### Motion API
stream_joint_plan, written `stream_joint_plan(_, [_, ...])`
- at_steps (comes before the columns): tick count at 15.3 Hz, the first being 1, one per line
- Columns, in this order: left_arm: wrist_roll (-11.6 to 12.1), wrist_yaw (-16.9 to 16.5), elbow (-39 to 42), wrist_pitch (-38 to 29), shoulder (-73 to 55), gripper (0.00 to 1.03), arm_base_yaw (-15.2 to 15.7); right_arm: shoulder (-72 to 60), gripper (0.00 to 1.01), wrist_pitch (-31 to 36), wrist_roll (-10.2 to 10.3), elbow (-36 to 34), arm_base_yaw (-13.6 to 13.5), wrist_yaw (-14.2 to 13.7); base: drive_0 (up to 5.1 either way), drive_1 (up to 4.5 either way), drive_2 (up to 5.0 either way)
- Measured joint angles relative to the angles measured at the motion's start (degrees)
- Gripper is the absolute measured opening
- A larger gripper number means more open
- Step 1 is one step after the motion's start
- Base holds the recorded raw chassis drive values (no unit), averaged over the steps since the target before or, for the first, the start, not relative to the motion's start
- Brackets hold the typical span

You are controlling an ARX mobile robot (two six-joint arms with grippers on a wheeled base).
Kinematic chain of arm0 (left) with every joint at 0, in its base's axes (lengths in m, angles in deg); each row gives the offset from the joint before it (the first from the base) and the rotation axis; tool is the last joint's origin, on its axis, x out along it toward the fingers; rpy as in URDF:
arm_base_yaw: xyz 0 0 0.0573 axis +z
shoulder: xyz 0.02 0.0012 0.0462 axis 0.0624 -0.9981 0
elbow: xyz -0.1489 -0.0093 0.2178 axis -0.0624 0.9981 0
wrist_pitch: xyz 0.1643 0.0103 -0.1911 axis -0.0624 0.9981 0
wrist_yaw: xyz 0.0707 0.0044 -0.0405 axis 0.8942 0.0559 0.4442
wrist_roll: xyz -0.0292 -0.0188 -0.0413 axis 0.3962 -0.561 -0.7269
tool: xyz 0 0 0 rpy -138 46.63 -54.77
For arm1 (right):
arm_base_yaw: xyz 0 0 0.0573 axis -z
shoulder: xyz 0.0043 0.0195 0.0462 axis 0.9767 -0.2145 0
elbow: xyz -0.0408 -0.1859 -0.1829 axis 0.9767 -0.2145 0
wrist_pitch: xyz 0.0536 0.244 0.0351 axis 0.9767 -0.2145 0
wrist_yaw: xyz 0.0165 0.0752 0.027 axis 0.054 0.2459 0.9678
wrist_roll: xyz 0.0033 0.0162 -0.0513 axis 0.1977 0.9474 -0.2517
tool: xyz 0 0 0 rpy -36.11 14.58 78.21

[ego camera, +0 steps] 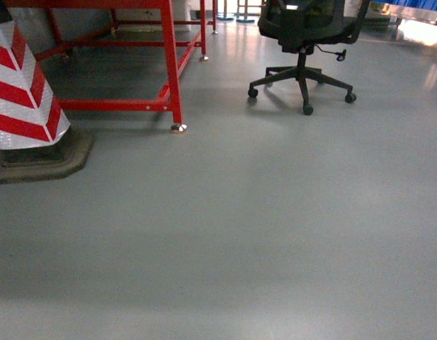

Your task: Pick capacitor and pack into box

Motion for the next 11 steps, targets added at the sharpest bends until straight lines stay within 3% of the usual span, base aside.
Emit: stream_joint_plan(11, [0.0, 0.1, 0.0, 0.1, 0.0, 0.44, 0.0, 0.0, 0.98, -0.2, 0.0, 0.0, 0.0, 0.0, -4.9, 3.15, 1.6])
